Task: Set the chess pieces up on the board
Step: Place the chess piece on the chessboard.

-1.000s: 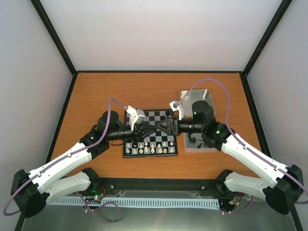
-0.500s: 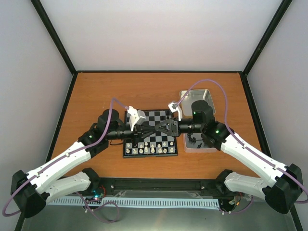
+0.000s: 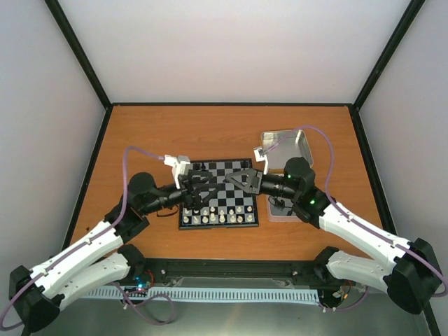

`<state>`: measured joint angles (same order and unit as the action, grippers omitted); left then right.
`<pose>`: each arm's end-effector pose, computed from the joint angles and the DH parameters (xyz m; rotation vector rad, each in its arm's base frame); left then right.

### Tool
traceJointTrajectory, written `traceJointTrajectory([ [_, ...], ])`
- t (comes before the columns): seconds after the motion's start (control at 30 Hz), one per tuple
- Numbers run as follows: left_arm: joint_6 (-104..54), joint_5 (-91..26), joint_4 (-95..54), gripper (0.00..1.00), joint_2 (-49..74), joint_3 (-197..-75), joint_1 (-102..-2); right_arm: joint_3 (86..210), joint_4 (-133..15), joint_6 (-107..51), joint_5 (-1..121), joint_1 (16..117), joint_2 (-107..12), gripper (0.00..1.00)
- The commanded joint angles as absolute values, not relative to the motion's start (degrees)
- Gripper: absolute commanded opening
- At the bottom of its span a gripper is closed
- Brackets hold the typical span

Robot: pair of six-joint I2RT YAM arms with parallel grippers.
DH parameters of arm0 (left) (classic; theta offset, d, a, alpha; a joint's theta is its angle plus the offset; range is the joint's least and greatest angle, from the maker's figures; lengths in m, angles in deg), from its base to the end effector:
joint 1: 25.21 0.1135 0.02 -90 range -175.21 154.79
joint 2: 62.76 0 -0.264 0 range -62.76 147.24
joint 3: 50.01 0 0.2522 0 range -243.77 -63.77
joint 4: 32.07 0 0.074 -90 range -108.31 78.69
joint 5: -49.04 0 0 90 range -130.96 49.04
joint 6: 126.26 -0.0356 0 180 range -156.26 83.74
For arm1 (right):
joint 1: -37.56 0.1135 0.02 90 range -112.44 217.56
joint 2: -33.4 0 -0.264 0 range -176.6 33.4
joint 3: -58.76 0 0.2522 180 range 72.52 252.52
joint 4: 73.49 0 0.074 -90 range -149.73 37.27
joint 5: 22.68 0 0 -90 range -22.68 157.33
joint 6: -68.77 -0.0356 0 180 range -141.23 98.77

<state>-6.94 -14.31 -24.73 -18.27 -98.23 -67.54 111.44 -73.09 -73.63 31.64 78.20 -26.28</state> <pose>0.1289 -0.1390 0.3083 0.5885 1.7049 -1.3057 0.1679 0.1715 0.2974 -0.3454 1.9776 1.6593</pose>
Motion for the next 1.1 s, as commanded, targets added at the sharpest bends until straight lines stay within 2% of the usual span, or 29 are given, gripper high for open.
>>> traceJointTrajectory([
  [0.0, 14.26, -19.79, -37.94, 0.77, -19.27, -95.2, -67.24, 109.47, -88.47, -82.81, 33.23, 78.21, -25.85, 0.09],
  [0.2, 21.09, -14.58, -43.02, 0.6, -14.9, -95.17, -67.22, 110.34, -89.41, -82.98, 31.87, 78.25, -27.38, 0.1],
  [0.3, 21.71, -14.22, -44.67, 0.48, -13.68, -95.74, -67.13, 110.27, -90.27, -83.26, 31.31, 78.34, -28.02, 0.1],
  [0.57, 24.05, -16.19, -49.58, 0.25, -12.66, -95.41, -66.65, 109.75, -92.15, -84.1, 30.6, 78.34, -28.28, 0.1],
  [0.63, 24.27, -15.65, -50.26, 0.24, -12.04, -95.48, -66.65, 109.72, -92.31, -84.3, 30.42, 78.34, -28.39, 0.1],
  [0.77, 24.3, -14.62, -50.17, 0.32, -10.89, -95.72, -66.69, 109.6, -93.32, -84.75, 30.3, 78.34, -28.81, 0.1],
  [0.87, 24.19, -14.2, -50.35, 0.33, -10.63, -95.68, -66.69, 109.39, -94.25, -85.16, 30.26, 78.34, -29.23, 0.1],
  [1.0, 24.0, -13.87, -50.83, 0.2, -10.71, -95.59, -66.69, 109.27, -94.62, -85.51, 30.26, 78.34, -29.76, 0.1],
  [1.07, 23.55, -14.2, -50.63, 0.1, -10.96, -95.67, -66.62, 109.14, -94.62, -85.56, 30.32, 78.34, -29.88, 0.1],
])
